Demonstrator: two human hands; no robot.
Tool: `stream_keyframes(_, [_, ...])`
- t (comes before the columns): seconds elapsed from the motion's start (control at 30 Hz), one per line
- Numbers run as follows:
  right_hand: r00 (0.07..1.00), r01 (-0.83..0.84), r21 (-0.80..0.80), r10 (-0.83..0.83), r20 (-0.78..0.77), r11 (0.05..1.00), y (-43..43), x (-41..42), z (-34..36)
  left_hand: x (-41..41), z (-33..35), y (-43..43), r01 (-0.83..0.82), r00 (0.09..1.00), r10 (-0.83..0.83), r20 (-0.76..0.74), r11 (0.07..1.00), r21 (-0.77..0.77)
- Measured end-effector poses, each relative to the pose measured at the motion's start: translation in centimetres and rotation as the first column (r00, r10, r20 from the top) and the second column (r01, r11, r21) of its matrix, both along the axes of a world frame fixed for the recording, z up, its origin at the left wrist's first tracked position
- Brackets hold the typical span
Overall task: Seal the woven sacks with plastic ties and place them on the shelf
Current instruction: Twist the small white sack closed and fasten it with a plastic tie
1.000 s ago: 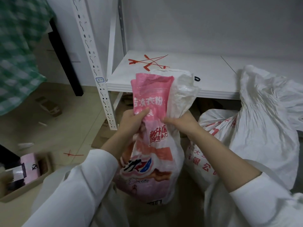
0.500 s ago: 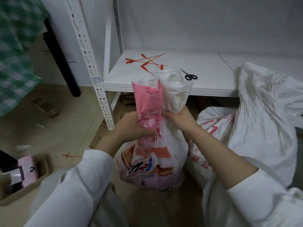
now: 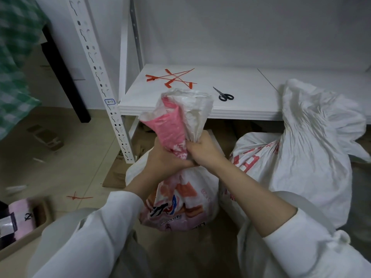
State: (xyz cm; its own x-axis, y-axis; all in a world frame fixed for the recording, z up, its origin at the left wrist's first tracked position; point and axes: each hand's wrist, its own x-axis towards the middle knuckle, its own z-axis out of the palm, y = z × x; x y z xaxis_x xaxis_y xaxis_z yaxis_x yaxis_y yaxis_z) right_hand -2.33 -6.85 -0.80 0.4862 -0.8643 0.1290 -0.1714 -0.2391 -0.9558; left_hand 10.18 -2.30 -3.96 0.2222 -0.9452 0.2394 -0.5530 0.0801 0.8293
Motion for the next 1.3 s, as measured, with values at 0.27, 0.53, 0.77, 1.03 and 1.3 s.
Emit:
stream_keyframes(0.27, [0.995, -0.094, -0.02, 0.093, -0.04, 0.995, 0.5, 0.3, -0.1, -0.7, -1.9, -0.1, -0.246, 0.967, 0.256, -0.009, 0.936, 0.252])
stream_keyframes(0.53, [0.982, -0.173, 0.044, 0.169, 0.081, 0.984, 0.1, -0.6, 0.8, -0.7, -1.1, -0.7, -0.325, 0.9, 0.376, -0.223, 0.916, 0.233])
stream_keyframes(0.77, [0.942, -0.054, -0.016, 0.045, -0.333, 0.998, -0.5, -1.8, 0.7, -0.3, 0.7, -0.7, -0.389, 0.749, 0.458, -0.478, 0.889, 0.243])
stream_keyframes(1.03, [0.856, -0.163, 0.112, 0.197, -0.478, 0.98, -0.4, -1.8, -0.7, -0.6, 1.8, -0.1, -0.324, 0.674, 0.379, -0.635, 0.923, 0.206])
stream_keyframes(1.3, [0.878, -0.241, 0.004, 0.22, -0.424, 0.971, 0.0, -1.8, -0.9, -0.4, 3.3, 1.1, -0.073, 0.635, 0.175, -0.753, 0.983, 0.167])
